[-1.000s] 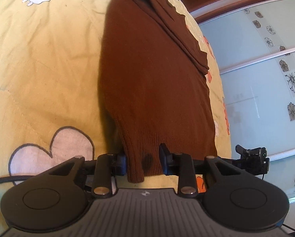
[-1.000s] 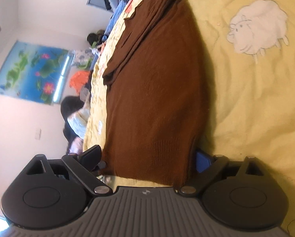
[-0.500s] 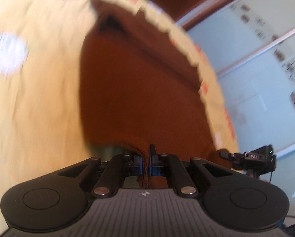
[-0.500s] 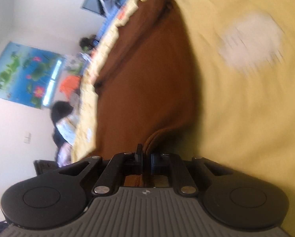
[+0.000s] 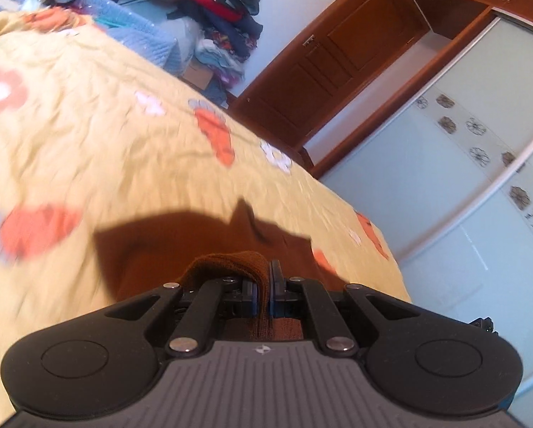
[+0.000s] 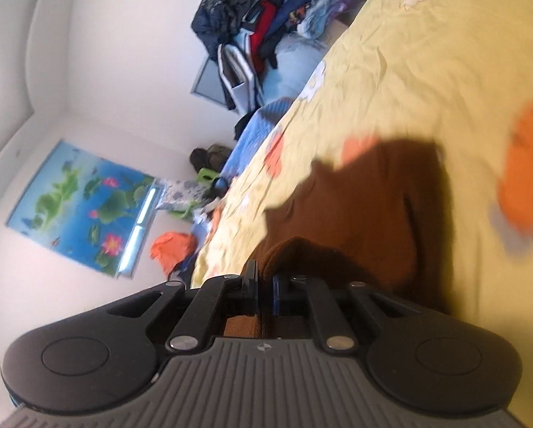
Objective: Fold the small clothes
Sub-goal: 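Grasp the side edge with both grippers and fold it over the body, then open both grippers to release the folded side edge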
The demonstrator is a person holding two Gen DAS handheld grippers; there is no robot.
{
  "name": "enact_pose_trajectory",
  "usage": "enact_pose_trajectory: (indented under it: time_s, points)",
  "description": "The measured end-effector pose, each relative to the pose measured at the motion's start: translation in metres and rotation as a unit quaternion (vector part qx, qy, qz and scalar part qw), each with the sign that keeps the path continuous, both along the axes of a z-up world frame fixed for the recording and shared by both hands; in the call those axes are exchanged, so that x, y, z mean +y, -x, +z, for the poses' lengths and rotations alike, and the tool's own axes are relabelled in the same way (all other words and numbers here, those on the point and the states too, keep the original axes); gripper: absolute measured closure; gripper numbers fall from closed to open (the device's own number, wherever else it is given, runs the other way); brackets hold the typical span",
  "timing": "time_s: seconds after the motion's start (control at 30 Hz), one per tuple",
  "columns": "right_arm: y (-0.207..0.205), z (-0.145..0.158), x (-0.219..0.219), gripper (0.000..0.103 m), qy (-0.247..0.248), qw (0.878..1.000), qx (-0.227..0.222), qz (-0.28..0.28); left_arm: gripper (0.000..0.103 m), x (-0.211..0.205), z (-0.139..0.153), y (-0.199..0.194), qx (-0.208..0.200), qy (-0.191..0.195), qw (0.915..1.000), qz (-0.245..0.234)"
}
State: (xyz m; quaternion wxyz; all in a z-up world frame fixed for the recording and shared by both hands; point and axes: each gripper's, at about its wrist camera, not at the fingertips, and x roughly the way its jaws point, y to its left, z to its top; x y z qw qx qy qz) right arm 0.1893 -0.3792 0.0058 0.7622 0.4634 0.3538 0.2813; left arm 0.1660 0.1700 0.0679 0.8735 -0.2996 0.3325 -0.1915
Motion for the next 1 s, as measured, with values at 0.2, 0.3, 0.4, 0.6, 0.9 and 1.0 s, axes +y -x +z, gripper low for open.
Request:
enact_pose_trajectory:
  time_s: [0.2,0.3,0.4,0.6,0.9,1.0]
  points:
    - [-0.086,-0.027,0.007,0.085,0.017,0.999,0.028,-0.022,0.097,-0.017,-0.009,-0.08,-0.014,-0.032,0.9991,0.024]
    - [-0.114,-0.044,0.007,0.036,0.02,0.997,0.043,-0.061,0.091,-0.014,-0.034,-0.115,0.039,-0.019,0.9973,0.059]
    - [-0.113,-0.047,0.003,0.007,0.028,0.991,0.033,-0.124,0.071,0.006,-0.049,-0.108,0.059,0.032,0.9911,0.115]
    - [-0.046,-0.018,0.002,0.0,0.106,0.99,-0.022,-0.09,0.004,0.029,-0.033,-0.013,0.009,-0.028,0.9893,0.143]
    - [0.054,-0.038,0.028,0.001,0.232,0.973,-0.003,-0.02,0.005,0.011,-0.07,0.05,0.091,-0.058,0.9918,0.068]
    - [0.051,-0.039,0.049,0.001,0.227,0.974,-0.01,0.011,0.008,-0.003,-0.072,0.048,0.097,-0.037,0.9938,0.04]
